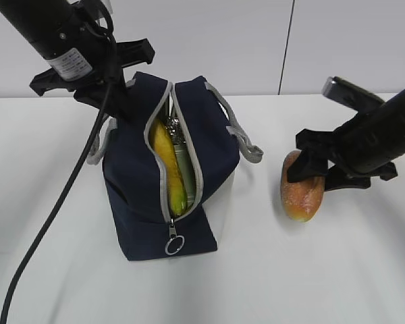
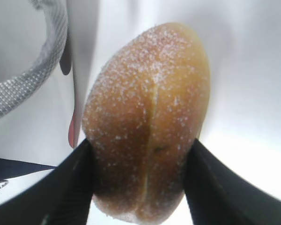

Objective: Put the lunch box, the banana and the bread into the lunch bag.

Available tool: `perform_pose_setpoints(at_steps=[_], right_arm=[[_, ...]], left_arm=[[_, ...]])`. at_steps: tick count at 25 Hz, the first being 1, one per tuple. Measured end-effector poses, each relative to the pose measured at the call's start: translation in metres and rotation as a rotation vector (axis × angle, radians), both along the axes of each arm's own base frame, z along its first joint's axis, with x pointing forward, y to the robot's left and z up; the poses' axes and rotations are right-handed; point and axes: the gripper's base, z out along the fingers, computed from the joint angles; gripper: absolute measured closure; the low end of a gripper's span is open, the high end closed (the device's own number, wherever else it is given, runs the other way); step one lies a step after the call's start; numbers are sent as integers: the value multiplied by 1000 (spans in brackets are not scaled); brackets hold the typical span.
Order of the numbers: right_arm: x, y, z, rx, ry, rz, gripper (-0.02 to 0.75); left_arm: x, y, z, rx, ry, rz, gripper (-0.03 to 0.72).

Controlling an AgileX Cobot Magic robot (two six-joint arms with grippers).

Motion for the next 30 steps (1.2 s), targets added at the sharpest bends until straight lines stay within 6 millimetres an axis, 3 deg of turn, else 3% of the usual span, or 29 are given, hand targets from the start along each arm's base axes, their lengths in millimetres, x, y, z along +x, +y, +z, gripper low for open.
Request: perform_pose_setpoints(at_steps=[4,7,13,16,20,30], right_arm=[[-6,-12,24,7,-45,-9,317],[-10,-9,45,40,-73,14,318],[-2,13,98,290,-174,117,318],[-1,27,114,385,-209,170,318],[2,45,117,441,-201,219,318],[20,93,99,484,-136,314,320]], left_arm=[[0,0,0,0,0,0,688],[0,0,0,0,0,0,688],[0,0,0,0,0,0,688],[0,0,0,-1,0,0,688],[0,0,0,-1,0,0,688],[0,0,0,-1,0,0,688]])
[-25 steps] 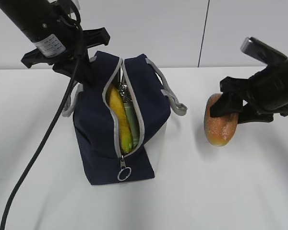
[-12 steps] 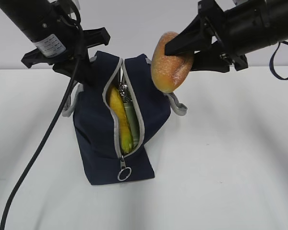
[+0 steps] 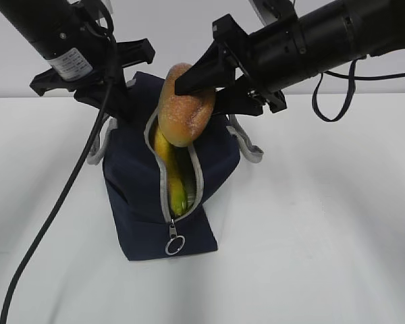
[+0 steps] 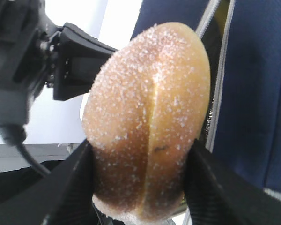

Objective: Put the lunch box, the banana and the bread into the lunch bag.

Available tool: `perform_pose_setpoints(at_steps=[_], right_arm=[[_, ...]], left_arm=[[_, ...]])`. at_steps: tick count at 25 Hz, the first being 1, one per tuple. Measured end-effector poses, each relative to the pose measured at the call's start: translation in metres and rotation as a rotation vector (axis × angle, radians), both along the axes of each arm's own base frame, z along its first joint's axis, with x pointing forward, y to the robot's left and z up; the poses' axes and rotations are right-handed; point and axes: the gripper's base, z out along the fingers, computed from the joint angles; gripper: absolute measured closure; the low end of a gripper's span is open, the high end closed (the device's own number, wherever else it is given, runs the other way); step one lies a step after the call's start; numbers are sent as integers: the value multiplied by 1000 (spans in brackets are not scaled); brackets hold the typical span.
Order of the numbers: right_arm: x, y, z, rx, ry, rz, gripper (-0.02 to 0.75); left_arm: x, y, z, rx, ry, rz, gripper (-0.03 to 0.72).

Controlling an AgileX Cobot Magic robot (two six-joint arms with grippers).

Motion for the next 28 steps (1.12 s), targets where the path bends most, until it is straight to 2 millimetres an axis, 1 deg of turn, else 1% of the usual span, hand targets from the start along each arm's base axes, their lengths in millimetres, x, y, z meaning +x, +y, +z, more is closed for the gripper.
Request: perform_pose_setpoints(at_steps=[7,12,13,18,21,25,28], right_arm=[[15,15,-15,12,32,20,320],[20,26,-34,-1,75,42,320],[21,26,-40,-4,88,44,320],[25,26,-52,-27,126,29,311],[26,26,-53,-39,125,22,260],[26,26,-53,-42,123,16,135],[26,26,-54,-42,124,15,94]], left_arm=[[0,0,0,0,1,0,688],[0,0,0,0,1,0,688],[0,0,0,1,2,-1,688],[0,0,0,1,2,-1,688],[0,0,0,1,4,-1,688],[0,0,0,1,4,-1,688],[0,0,0,1,4,-1,688]])
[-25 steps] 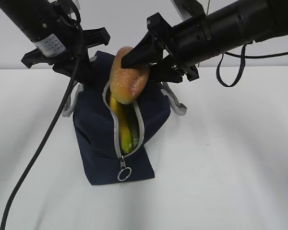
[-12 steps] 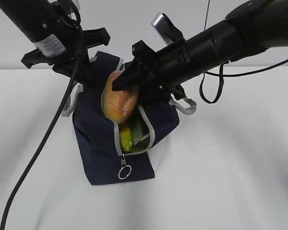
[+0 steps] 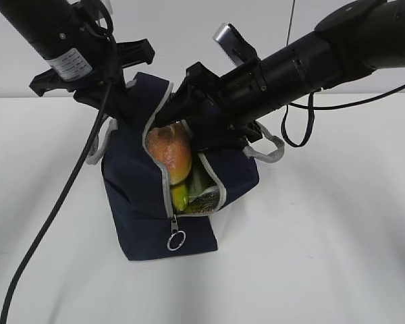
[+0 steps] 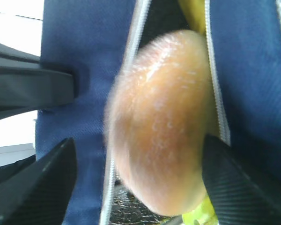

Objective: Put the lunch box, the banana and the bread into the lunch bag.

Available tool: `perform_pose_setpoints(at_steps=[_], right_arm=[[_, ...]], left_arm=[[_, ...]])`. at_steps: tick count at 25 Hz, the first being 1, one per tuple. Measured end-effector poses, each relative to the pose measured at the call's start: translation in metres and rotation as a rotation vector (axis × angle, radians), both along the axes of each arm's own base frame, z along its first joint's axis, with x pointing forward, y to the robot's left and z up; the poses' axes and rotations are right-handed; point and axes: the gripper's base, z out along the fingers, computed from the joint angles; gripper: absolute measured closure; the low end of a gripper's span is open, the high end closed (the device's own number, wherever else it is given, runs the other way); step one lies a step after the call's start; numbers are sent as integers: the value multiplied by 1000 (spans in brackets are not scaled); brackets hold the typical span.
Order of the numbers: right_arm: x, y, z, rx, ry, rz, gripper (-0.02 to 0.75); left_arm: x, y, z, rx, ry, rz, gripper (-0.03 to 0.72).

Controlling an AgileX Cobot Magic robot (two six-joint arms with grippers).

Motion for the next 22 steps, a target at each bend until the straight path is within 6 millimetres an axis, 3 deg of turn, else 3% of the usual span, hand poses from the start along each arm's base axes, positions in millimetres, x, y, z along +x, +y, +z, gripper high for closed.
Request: perform_pose_setpoints(at_steps=[4,11,15,22], right_arm=[[4,1,6,-6,-31,9,92],[10,5,42,3,-129,98,108],[12,1,55,-84,-161,140,129],[16,-12,59,-299,-163,133,146]], left_arm=[[-1,0,0,2,6,-2,688],[-1,0,0,4,9,-7,688],[-1,0,0,5,9,-8,688],[-1,0,0,6,6,-14,688]])
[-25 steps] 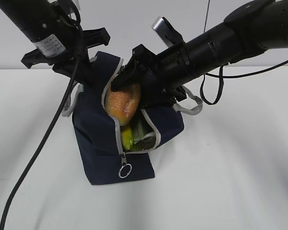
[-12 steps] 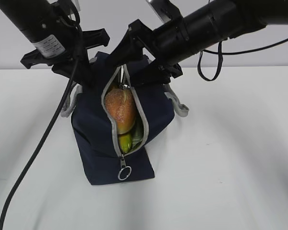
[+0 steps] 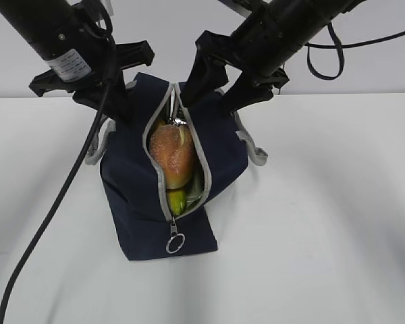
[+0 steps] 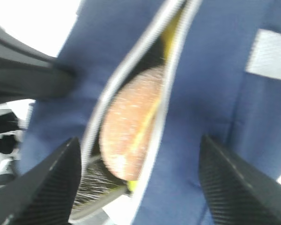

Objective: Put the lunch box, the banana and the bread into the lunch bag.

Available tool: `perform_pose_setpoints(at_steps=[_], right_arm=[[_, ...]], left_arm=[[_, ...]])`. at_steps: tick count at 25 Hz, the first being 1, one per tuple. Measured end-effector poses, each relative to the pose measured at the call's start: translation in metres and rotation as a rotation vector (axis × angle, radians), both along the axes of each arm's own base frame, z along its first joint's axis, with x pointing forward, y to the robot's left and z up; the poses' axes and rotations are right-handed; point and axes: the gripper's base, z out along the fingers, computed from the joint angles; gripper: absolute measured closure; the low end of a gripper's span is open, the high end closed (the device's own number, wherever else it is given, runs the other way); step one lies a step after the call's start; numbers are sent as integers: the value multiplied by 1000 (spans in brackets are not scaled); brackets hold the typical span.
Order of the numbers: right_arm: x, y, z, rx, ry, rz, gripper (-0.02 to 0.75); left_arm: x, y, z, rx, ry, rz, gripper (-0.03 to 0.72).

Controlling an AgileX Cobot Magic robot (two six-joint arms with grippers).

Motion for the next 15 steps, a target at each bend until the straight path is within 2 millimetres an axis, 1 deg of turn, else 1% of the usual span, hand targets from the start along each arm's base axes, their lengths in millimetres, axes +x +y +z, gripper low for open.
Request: perform_pose_setpoints(at_steps=[5,9,15], right_arm=[[2,-7,-4,-102,-7,-22,148],[2,-8,-3,-113,0,-40,148],[6,-8,18,-96,-48,-38,148]], left_arm=[[0,0,0,0,0,-1,688],[0,0,0,0,0,-1,688],[0,0,0,2,-1,-5,688]])
